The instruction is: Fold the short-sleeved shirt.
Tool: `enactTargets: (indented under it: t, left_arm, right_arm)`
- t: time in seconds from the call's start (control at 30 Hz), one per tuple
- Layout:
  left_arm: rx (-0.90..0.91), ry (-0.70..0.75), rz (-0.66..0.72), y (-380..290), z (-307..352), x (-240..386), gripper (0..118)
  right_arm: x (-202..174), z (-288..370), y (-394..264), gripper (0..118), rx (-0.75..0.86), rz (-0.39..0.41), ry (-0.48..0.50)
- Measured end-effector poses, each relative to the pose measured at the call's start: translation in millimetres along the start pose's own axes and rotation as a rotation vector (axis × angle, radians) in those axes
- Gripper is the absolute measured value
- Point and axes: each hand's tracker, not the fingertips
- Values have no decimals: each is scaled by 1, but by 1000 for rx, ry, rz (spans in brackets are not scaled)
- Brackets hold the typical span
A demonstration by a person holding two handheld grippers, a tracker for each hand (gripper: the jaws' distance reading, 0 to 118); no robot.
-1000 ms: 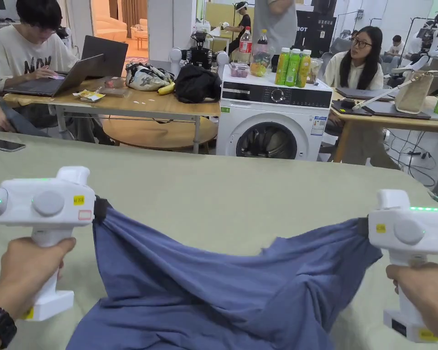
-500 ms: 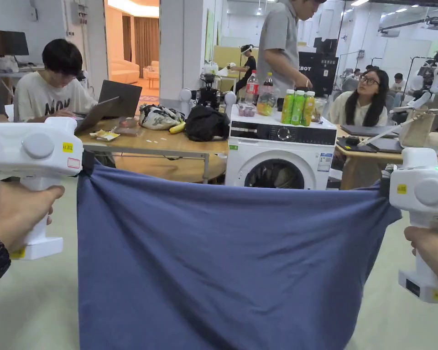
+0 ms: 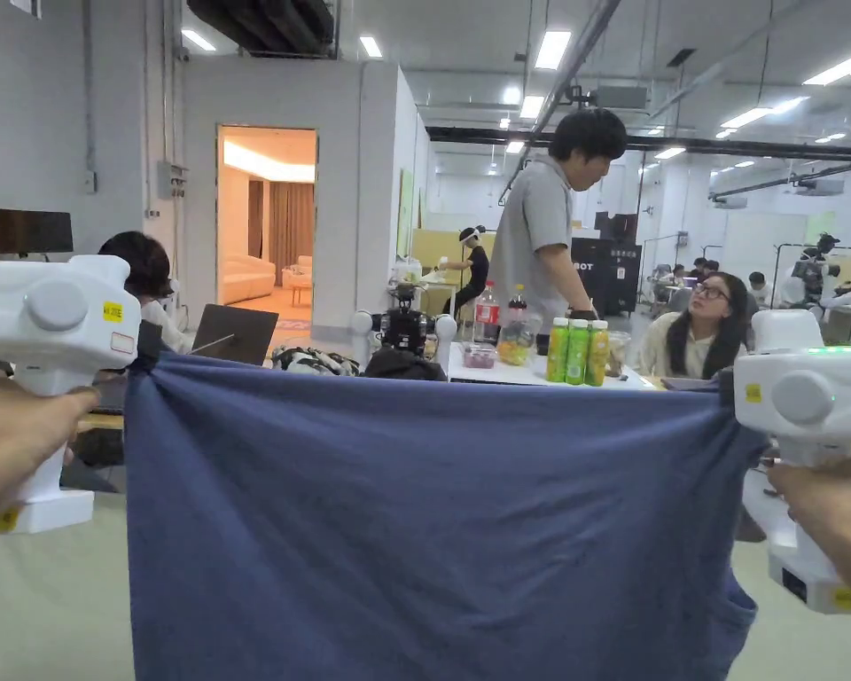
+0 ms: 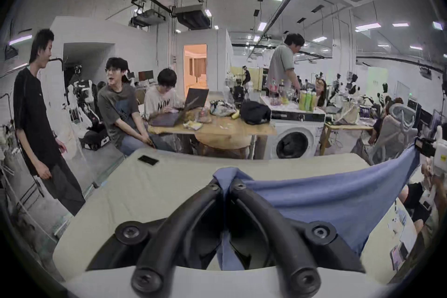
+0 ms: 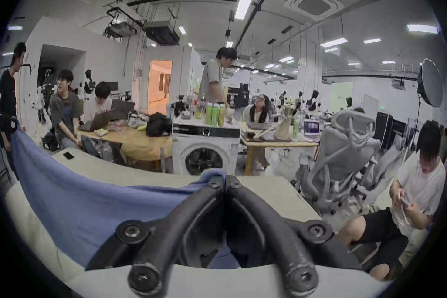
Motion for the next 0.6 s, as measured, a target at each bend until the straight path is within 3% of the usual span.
enactTargets:
  t: [0.2,0.33,0.6]
  left_arm:
    - [84,28,-20,46,18,4,0]
    - [118,21,-8,53,25,5,0]
    - [40,8,-9,-14,11,7,0]
  right_arm:
    - [-6,8,53,0,87,7,-17]
    - [-1,16,65,0,112,-40,-19]
    - [1,23,-7,0,41,-18,-33]
